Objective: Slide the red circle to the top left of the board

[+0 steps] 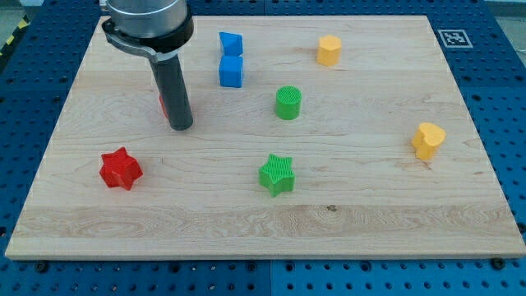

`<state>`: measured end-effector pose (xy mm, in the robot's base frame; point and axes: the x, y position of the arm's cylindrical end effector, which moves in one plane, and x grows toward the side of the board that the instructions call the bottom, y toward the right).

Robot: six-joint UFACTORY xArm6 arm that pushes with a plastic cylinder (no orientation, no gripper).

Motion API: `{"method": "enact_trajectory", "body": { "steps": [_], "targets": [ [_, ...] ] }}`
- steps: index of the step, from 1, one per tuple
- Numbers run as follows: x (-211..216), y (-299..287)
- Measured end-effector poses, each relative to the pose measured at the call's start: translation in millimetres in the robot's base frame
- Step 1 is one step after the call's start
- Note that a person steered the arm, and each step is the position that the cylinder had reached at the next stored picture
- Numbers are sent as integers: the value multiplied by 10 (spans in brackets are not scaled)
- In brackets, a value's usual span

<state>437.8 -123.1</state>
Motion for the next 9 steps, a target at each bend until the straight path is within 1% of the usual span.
{"method": "enact_trajectory", "body": {
  "steps": [2, 4, 5, 6, 7, 8, 9],
  "targets": [
    [-247, 2],
    [-590, 0],
    [-433, -156],
    [-416, -275],
    [-667, -204],
    [-774, -118],
    [-998, -146]
  ]
}}
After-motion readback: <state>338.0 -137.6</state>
